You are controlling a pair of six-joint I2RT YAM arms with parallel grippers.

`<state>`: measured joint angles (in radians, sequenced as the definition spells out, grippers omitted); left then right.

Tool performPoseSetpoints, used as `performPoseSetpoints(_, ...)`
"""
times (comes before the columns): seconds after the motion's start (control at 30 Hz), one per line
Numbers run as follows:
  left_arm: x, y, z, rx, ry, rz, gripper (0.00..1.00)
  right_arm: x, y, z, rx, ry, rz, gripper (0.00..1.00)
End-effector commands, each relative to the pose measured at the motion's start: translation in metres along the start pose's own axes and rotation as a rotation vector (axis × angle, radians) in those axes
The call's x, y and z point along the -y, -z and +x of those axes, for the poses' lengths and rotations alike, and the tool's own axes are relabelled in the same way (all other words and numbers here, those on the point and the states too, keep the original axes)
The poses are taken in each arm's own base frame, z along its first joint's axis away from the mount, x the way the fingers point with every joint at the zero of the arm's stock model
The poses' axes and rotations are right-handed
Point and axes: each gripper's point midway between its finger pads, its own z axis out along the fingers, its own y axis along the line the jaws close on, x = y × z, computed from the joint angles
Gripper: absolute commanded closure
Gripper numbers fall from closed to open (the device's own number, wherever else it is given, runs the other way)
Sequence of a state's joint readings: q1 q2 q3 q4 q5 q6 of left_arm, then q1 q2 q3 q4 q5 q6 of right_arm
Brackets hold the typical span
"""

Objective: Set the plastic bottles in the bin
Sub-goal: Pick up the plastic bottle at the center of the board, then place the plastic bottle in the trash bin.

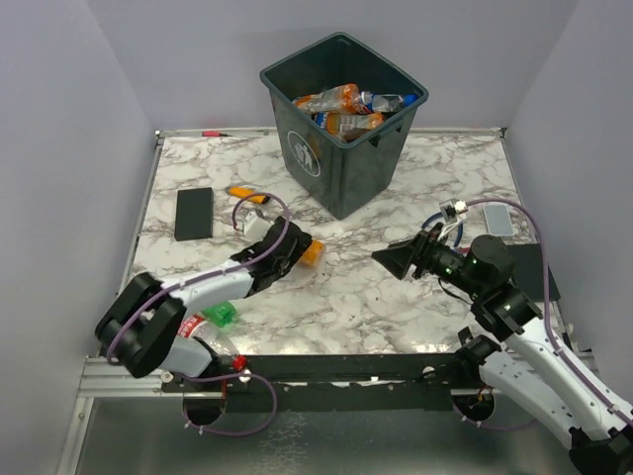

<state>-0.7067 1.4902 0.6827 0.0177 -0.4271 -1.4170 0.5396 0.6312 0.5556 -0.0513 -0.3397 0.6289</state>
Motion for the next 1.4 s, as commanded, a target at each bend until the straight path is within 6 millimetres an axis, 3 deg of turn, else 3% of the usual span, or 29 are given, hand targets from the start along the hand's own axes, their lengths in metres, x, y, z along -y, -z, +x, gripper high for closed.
performPoseSetpoints(0.0,0.075,0.064,-0.023,-0.007,-0.282,0.384,0.54,-0.014,0.012,-0.024,0.041,0.074,0.012,0.23)
performPoseSetpoints(0.23,0.133,0.158,-0.062,0.126,-0.720,0.695,0.52,-0.034,0.022,-0.052,0.082,0.152,-0.007,0.23)
performPoseSetpoints(0.33,0.149,0.188,-0.071,0.184,-0.919,0.790,0.52,-0.039,0.024,-0.061,0.101,0.180,-0.010,0.22)
performPoseSetpoints(0.4,0.159,0.216,-0.059,0.175,-1.063,0.955,0.52,-0.043,0.024,-0.066,0.111,0.197,-0.016,0.22)
performPoseSetpoints(0.53,0.156,0.266,-0.020,0.195,-1.331,1.330,0.50,-0.054,0.026,-0.071,0.114,0.242,-0.063,0.22)
performPoseSetpoints(0.6,0.154,0.268,-0.013,0.220,-1.385,1.389,0.51,-0.064,0.027,-0.070,0.105,0.262,-0.114,0.22)
performPoseSetpoints(0.7,0.154,0.252,-0.011,0.233,-1.424,1.357,0.53,-0.078,0.028,-0.065,0.083,0.275,-0.203,0.22)
performPoseSetpoints(0.9,0.131,0.221,0.008,0.280,-1.542,1.332,0.51,-0.101,0.021,-0.067,0.029,0.215,-0.307,0.24)
performPoseSetpoints(1.13,0.116,0.224,0.003,0.422,-1.506,1.337,0.60,-0.086,-0.008,-0.073,-0.014,0.213,-0.231,0.24)
performPoseSetpoints(1.37,0.111,0.228,-0.005,0.474,-1.495,1.309,0.60,-0.095,-0.035,-0.061,-0.042,0.236,-0.205,0.23)
